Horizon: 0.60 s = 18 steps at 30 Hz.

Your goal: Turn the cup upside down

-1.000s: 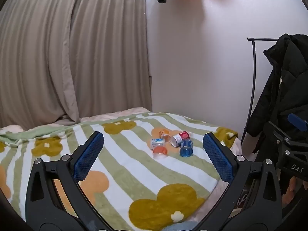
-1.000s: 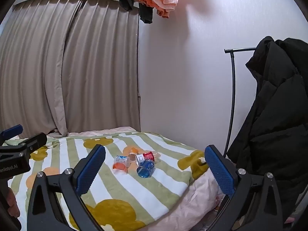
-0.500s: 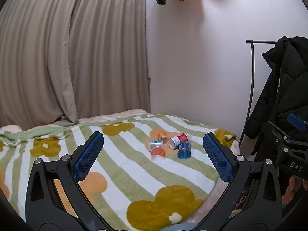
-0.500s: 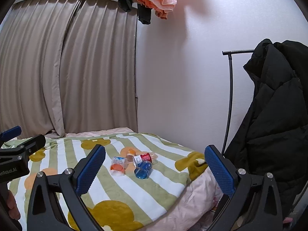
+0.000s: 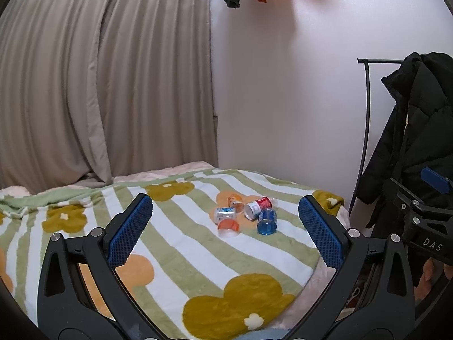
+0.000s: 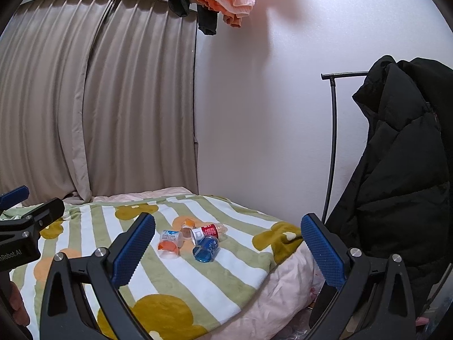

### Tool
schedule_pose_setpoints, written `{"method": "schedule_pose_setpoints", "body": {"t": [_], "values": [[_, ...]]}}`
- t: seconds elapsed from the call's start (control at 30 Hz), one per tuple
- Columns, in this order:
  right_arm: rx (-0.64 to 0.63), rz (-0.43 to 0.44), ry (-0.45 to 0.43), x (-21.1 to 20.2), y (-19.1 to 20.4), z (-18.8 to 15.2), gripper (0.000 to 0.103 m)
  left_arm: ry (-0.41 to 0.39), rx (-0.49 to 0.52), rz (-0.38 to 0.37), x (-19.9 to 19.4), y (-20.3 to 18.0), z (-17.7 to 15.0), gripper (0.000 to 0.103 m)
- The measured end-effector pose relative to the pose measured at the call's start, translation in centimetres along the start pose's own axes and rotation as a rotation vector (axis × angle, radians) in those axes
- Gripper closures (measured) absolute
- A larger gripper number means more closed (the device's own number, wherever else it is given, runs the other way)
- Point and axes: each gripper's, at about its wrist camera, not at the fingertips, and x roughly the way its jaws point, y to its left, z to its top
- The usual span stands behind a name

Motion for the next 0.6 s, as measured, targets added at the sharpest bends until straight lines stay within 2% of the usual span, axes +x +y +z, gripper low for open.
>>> {"method": "schedule_pose_setpoints", "body": {"t": [0.6], "values": [[0.012,0.0,0.009,-0.01,-0.23,-0.28,0.0,0.02,-0.002,-0.007,0.32,-0.08,-0.4,0.0]]}}
